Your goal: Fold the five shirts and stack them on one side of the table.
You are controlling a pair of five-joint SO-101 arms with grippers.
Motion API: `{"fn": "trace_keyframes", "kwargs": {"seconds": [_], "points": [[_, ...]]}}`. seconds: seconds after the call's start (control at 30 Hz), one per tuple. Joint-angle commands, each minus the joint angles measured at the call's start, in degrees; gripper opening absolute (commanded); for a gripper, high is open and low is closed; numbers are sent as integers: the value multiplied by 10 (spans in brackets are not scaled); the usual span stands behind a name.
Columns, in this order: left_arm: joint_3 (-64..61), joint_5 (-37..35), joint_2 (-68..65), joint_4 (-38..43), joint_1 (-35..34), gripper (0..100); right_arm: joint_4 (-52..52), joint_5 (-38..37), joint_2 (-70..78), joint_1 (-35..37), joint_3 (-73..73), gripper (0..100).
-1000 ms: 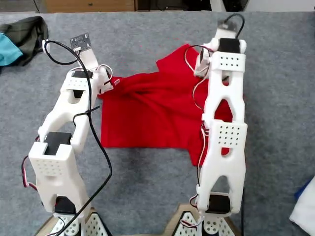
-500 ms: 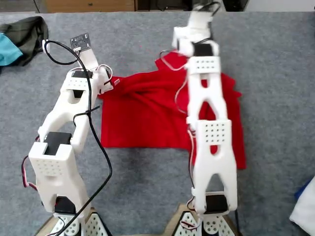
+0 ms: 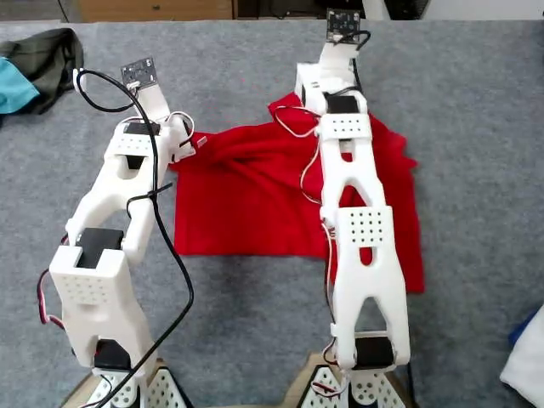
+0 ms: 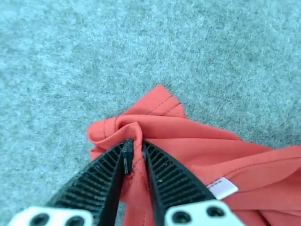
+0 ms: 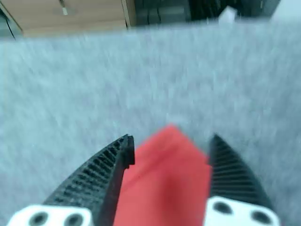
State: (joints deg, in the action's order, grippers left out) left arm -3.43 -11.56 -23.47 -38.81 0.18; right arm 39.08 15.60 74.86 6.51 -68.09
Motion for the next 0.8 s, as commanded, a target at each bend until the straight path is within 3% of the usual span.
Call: {"fn": "trace_keyframes", "kwargs": {"seconds": [0.0, 0.23, 0.33, 0.53, 0.77], "points": [[18, 2, 7, -4, 4, 19, 21, -7, 5, -6, -6, 357], [18, 2, 7, -4, 4, 19, -5, -55, 36, -7, -6, 356], [17, 2, 7, -4, 4, 19, -40, -58, 51, -13, -7, 277], [17, 2, 7, -5, 3, 19, -85, -129, 51, -28, -7, 23], [17, 2, 7, -5, 3, 19, -49, -136, 50, -33, -59, 5]]}}
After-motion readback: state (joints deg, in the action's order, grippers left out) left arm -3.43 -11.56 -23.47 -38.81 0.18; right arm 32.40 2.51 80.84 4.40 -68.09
